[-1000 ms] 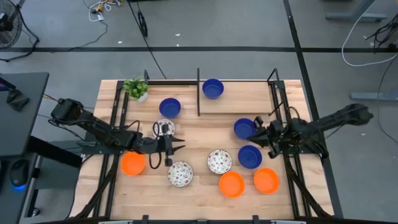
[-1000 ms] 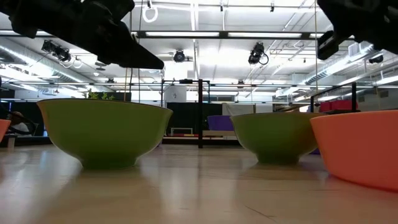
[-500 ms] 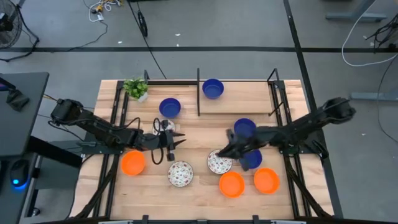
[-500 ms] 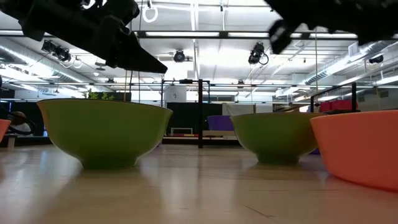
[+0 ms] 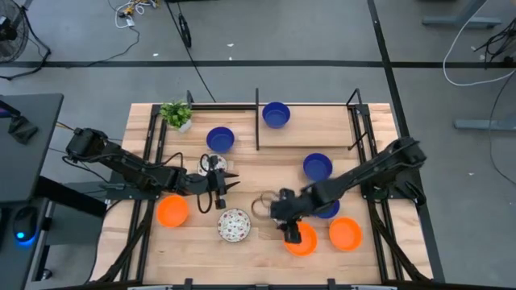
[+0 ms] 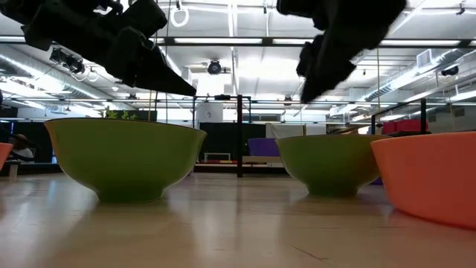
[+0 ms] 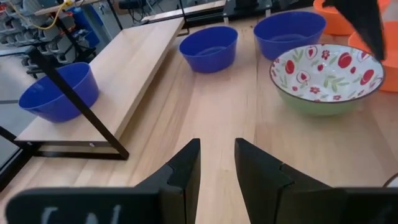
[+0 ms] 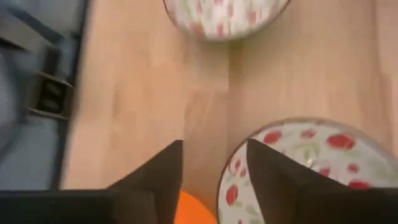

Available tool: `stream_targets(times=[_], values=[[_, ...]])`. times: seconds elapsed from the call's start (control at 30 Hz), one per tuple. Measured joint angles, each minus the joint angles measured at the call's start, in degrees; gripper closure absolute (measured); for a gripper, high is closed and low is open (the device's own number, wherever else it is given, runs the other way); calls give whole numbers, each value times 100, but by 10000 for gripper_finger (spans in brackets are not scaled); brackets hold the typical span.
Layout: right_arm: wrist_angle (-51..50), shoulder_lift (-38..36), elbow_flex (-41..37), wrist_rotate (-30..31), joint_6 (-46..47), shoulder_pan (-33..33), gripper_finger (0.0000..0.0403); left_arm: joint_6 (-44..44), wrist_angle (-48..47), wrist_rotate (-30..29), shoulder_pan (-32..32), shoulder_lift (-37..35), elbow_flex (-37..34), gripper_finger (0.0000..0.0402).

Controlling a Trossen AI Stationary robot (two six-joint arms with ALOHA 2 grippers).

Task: Pick & Place Mini bowls
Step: Put the white patterned bowl on the shelf

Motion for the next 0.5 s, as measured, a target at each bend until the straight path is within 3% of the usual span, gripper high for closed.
stream_targets(times=[0.13, 0.5], values=[[-991, 434, 522, 667, 269, 171, 204, -2, 4, 2, -1, 0, 0, 299], [-864, 676, 560, 805, 606, 213, 249, -142, 7, 7, 0, 0, 0, 299]])
